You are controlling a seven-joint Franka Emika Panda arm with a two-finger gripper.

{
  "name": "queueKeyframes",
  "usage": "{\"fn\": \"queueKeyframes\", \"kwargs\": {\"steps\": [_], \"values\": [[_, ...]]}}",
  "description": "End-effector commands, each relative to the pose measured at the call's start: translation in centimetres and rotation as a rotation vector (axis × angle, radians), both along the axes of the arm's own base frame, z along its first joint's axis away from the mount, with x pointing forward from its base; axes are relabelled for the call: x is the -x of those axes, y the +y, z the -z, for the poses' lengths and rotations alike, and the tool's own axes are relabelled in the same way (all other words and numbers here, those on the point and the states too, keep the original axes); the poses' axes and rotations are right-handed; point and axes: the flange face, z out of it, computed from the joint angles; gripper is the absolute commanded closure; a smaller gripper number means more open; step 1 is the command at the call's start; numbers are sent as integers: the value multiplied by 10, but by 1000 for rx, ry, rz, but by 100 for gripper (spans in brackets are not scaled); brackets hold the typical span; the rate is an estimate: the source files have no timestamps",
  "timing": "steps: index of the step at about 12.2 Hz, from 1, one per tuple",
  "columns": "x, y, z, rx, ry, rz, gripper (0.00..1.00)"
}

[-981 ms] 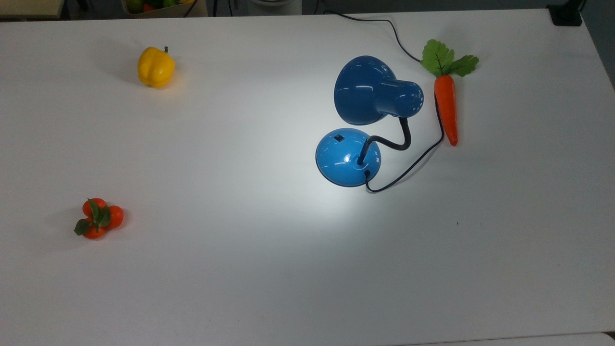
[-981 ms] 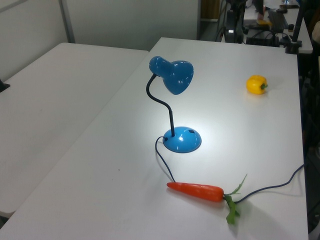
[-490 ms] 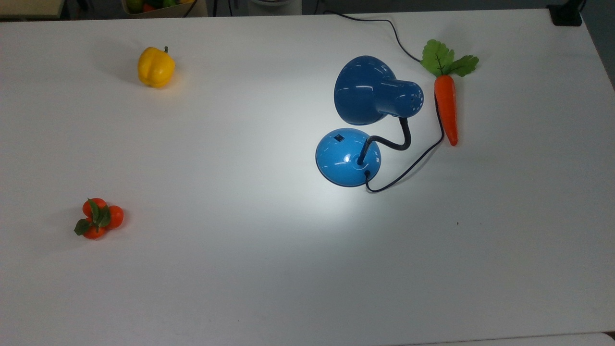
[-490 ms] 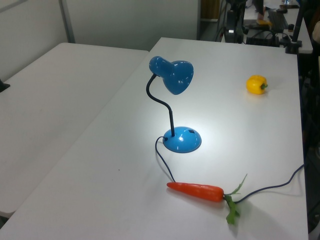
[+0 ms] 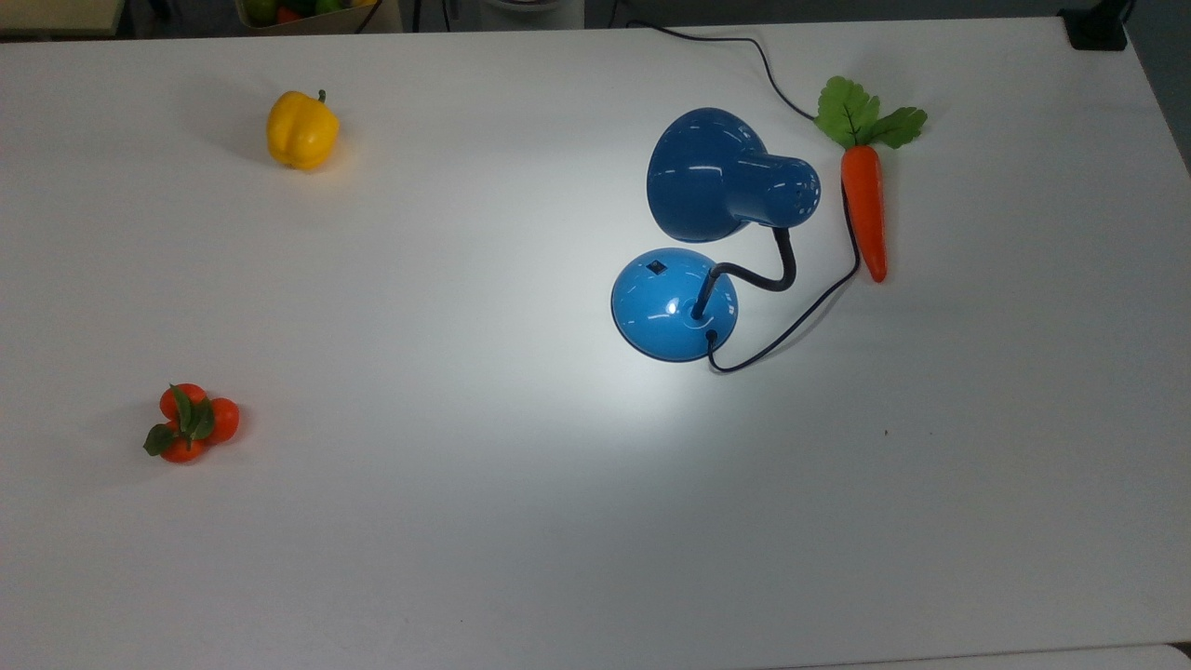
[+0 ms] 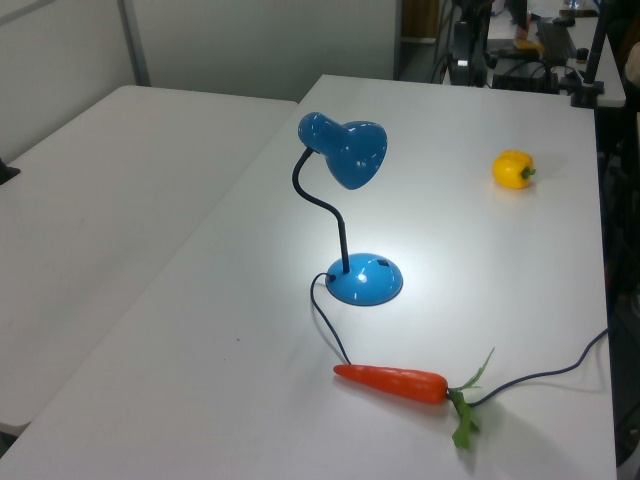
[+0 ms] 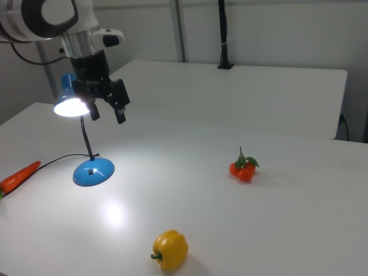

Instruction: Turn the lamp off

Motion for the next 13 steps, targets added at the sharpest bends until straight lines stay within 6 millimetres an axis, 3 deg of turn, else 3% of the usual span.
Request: {"fn": "queueKeyframes", "kwargs": {"steps": [1, 2, 5, 9, 13], "values": [[1, -3, -5, -10, 14, -15, 45], [1, -3, -5, -10, 14, -15, 63], [0, -2, -4, -11, 13, -17, 100], [0, -1, -1, -16, 22, -62, 100], [-3, 15, 18, -96, 44, -220, 100]]}}
